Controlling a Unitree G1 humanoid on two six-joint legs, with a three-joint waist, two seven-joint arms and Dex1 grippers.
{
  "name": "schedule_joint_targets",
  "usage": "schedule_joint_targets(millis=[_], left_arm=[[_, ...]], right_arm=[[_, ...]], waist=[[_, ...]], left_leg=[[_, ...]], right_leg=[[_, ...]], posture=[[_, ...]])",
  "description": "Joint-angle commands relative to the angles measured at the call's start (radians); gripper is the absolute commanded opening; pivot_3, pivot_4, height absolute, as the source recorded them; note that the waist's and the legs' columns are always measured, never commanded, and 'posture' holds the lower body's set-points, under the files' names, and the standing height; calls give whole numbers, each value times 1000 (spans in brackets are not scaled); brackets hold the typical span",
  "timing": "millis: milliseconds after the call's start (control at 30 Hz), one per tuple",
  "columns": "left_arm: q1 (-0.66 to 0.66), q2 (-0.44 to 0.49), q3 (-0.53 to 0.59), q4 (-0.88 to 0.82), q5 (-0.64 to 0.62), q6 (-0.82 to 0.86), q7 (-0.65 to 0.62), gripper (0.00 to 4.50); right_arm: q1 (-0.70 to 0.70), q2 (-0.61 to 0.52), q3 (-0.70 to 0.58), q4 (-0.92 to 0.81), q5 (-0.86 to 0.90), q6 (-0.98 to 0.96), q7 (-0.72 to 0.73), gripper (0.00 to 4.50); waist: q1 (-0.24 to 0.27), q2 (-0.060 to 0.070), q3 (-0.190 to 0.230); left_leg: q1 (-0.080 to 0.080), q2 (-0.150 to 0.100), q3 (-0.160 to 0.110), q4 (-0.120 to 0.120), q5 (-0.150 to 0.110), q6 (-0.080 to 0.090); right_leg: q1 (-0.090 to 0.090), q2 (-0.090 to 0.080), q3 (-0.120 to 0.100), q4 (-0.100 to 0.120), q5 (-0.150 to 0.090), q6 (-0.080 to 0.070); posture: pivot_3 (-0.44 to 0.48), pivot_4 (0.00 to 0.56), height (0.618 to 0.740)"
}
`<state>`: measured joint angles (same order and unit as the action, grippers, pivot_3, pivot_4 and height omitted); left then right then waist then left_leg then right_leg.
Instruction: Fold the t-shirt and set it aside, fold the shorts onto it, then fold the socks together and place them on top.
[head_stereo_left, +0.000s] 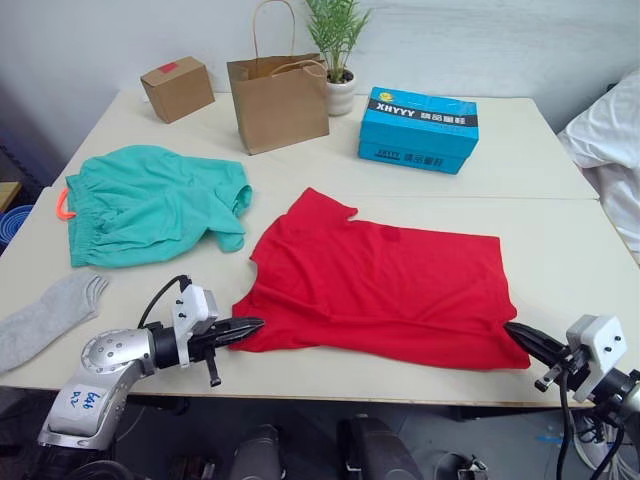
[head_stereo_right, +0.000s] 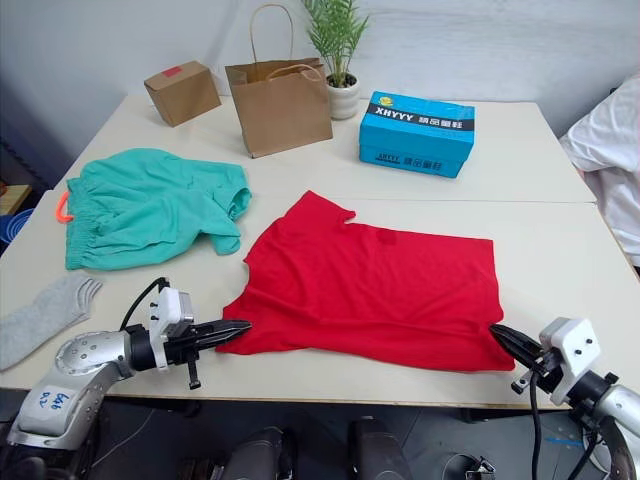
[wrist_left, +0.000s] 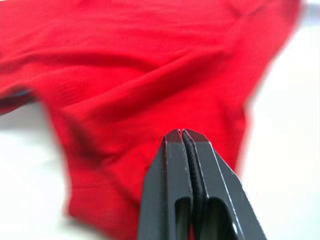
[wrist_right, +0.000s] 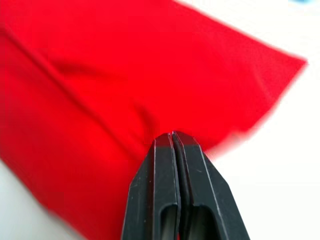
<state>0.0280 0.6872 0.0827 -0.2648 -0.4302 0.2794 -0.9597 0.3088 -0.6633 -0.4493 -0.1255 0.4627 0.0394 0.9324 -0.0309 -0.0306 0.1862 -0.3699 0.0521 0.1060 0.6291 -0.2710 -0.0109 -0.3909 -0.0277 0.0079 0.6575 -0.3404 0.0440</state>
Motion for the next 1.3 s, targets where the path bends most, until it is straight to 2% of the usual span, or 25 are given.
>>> schedule_joint_targets(millis=[33, 167, 300, 500, 767, 900, 1000, 1100, 1267, 1300], left_arm=[[-51, -49, -71, -51, 13, -10, 20, 54], [-74, -98, -139, -45, 51, -3, 53, 54], [-46, -80, -161, -21, 109, -42, 53, 54], [20, -34, -71, 38, 133, -96, 71, 54], [164, 10, 85, 55, 116, -167, 72, 54], [197, 31, 159, 25, 44, -163, 19, 54], [198, 57, 182, -42, -17, -94, -5, 54], [208, 123, 177, -86, 9, -104, -58, 650], [213, 149, 128, -97, 106, -185, -54, 2212], [204, 145, 104, -96, 132, -186, -39, 2223]], right_arm=[[-40, -14, 125, -111, -18, -4, 49, 56], [-87, 25, 240, -105, -78, -33, 35, 56], [-88, 48, 267, -45, -124, -81, 16, 56], [-5, 16, 147, 83, -138, -186, -1, 56], [110, -47, -65, 156, -87, -184, 1, 56], [120, -58, -108, 152, -62, -190, 26, 56], [141, -80, -125, 77, 14, -120, 88, 56], [181, -134, -106, -28, 32, -103, 181, 660], [216, -173, -66, -79, -38, -136, 237, 2398], [214, -178, -47, -81, -67, -138, 232, 2698]], waist=[[1, 0, 0], [2, 0, 0], [2, 0, 0], [2, 0, 0], [0, 0, 0], [-1, 0, 0], [1, 1, 0], [2, 1, 0], [3, 1, 0], [3, 1, 0]], left_leg=[[0, 0, 0, 0, 0, 0], [-1, 0, 0, 0, 0, 0], [-2, 0, 0, -1, -1, -1], [-1, 0, 0, 0, -1, 0], [0, 0, 0, -1, -1, 0], [0, 2, 0, -2, -2, 0], [0, 2, 0, -1, -2, 0], [-1, 2, 0, -2, -2, -1], [0, 2, 0, -5, -2, -2], [0, 2, 0, -5, -2, -2]], right_leg=[[0, 0, 0, 0, 0, 0], [-1, 0, 0, -1, 0, 0], [-2, 1, 0, -1, -1, 1], [0, 0, 0, -1, -1, 1], [0, -1, 0, -2, -2, -2], [-1, 1, 0, -2, -4, -5], [-1, 1, -1, -2, -4, -6], [-1, 0, -1, -2, -4, -5], [-1, 1, -1, -4, -4, -6], [-1, 1, -1, -4, -4, -6]], posture=[[0, 150, 740], [0, 150, 740], [0, 150, 740], [0, 150, 740], [0, 150, 740], [0, 150, 740], [0, 150, 740], [0, 150, 740], [0, 150, 740], [0, 150, 740]])
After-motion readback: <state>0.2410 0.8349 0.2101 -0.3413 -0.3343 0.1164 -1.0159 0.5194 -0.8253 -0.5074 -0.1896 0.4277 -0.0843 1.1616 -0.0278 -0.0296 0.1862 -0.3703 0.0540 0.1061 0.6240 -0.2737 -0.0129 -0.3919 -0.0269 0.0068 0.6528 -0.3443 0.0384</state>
